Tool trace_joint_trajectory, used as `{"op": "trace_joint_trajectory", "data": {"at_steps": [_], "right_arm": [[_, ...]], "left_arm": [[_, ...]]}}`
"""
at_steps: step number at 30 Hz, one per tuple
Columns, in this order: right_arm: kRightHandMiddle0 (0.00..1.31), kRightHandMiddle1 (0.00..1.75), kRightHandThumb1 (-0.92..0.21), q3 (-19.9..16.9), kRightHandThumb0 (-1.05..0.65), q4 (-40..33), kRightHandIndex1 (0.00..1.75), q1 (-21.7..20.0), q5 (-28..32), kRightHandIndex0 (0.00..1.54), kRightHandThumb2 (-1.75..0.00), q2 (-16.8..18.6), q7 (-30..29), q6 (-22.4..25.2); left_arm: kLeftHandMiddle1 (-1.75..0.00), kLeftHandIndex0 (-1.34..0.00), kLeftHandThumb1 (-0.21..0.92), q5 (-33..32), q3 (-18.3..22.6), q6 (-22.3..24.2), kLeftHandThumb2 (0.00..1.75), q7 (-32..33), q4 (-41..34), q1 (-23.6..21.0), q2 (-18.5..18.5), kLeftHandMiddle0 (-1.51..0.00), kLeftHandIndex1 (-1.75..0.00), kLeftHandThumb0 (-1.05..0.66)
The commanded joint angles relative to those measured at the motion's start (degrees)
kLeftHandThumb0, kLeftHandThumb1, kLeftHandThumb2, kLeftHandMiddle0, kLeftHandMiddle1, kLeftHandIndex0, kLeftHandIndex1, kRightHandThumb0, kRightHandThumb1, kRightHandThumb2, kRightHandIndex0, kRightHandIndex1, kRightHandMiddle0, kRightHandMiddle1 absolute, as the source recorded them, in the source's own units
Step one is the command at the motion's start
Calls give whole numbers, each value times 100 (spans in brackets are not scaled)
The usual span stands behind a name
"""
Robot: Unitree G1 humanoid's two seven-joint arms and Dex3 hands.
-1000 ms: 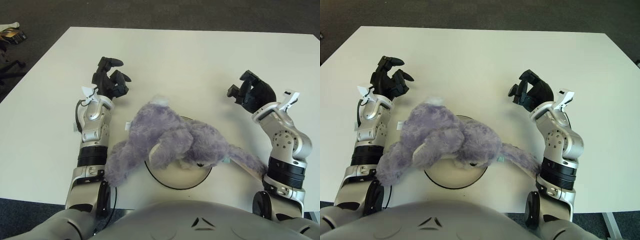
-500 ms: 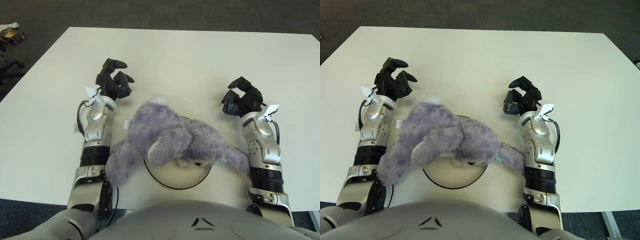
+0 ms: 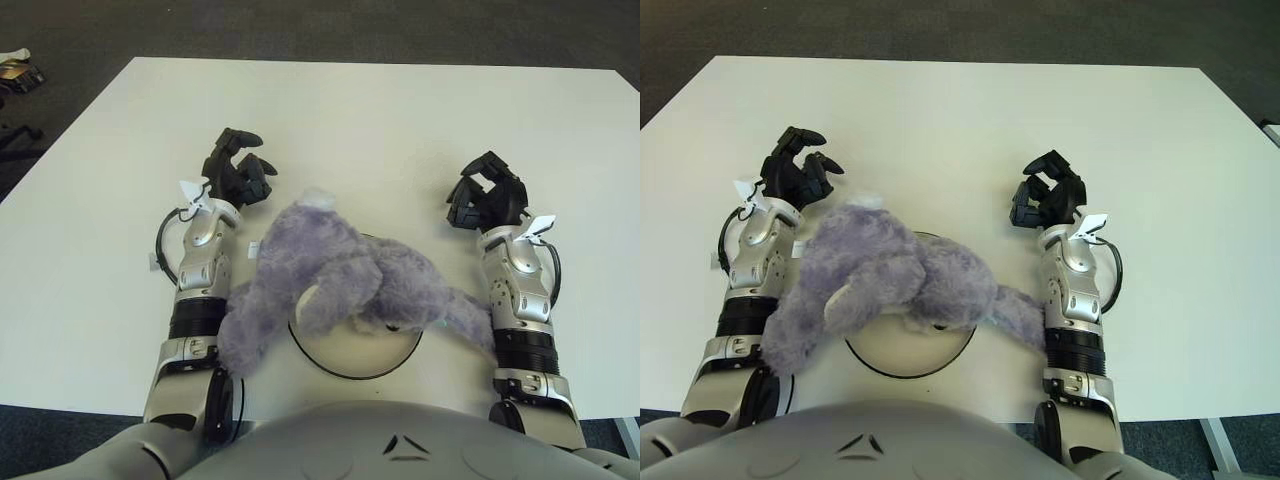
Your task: Put the doll into the plate.
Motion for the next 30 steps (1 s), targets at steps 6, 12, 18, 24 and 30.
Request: {"op": "trace_joint_trajectory", "data": {"at_steps": [6,12,18,24,30], "right_arm": [[66,162,-4,60,-1,529,175,73,-113,81,-160,86,-17,55],[65,165,-4,124,-1,737,175,-3,-341,80,-161,-53,-83,199],[65,163,-5,243,-1,963,175,-82,-708,80,-159,-225,-252,436],[70,156,-4,354,-1,1065,175,-92,-939,79,-157,-301,-353,552],[72,155,-4,450,-1,1065,175,-52,-1149,79,-158,-328,-519,620]], "left_arm": [[-175,-37,27,53,-13,46,140,111,-17,31,-71,-69,-175,-2],[-175,-36,29,110,-20,52,138,183,6,39,-87,-68,-175,-2],[-174,-35,30,187,-1,93,137,260,99,15,-90,-68,-175,-2],[-174,-43,30,212,-9,76,136,283,170,0,-107,-60,-175,-1],[-175,-50,30,265,-26,60,135,253,233,-1,-105,-52,-175,-1]]}}
